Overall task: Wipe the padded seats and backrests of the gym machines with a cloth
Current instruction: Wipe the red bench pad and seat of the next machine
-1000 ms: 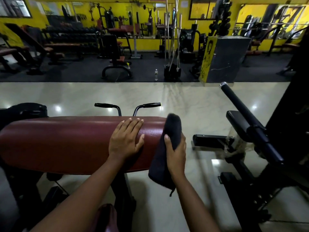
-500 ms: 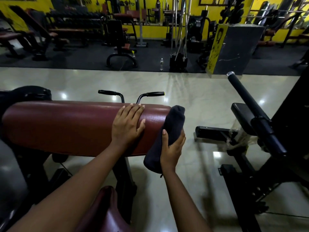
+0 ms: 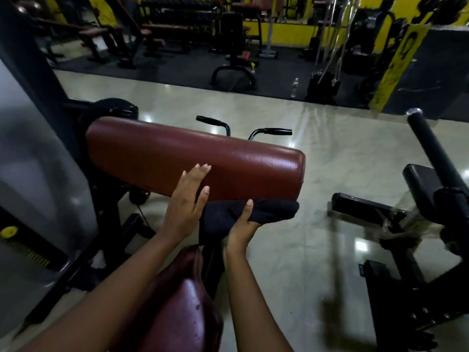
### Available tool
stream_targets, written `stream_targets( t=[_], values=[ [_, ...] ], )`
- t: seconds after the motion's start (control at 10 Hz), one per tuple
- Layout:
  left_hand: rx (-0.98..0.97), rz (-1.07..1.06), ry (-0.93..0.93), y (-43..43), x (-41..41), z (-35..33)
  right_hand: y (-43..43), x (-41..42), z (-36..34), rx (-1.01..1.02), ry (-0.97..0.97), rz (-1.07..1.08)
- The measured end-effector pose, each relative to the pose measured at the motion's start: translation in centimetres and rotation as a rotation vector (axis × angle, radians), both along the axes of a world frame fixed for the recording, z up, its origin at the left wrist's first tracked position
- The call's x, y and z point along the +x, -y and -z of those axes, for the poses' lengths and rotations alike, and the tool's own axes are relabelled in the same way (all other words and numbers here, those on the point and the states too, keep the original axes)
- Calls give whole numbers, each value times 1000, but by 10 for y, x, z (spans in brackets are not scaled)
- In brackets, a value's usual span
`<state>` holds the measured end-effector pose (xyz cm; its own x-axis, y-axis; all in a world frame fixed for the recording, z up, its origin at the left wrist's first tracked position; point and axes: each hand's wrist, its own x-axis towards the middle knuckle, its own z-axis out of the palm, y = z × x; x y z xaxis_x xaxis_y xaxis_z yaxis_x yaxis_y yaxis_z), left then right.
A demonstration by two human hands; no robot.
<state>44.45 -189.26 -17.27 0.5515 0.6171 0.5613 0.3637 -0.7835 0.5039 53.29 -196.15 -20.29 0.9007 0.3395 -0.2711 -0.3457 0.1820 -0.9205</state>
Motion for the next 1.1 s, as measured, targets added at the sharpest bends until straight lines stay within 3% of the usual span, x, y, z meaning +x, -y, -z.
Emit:
stream_targets(
  t=[0.2,0.3,0.4,0.5,0.6,0.7,0.9,1.0,1.1],
  values=[
    [-570,-74,71,34,-21,12,50,-21,0,-270,138,-442],
    [-1387,-16,408,86,-19,16,83,-22,-19,-387,225,-828],
    [-1730,39,689,115,-11,21,91,-15,-35,-482,382,-1050],
    [-1883,-14,916,134,-1,30,87,2,-51,-724,632,-1315],
    [-1960,-46,1288,138,25,35,67,46,-81,-959,1346,-1555],
    [-1850,-80,1497,128,59,29,37,92,-112,-795,1932,-1355],
    [-1743,-209,1511,120,118,-5,-13,149,-119,-790,2413,-1310],
    [-1749,-309,1443,108,146,-3,-32,168,-113,-612,2591,-1312],
    [-1683,-379,1443,85,139,5,-31,173,-107,-468,2595,-1280]
  ],
)
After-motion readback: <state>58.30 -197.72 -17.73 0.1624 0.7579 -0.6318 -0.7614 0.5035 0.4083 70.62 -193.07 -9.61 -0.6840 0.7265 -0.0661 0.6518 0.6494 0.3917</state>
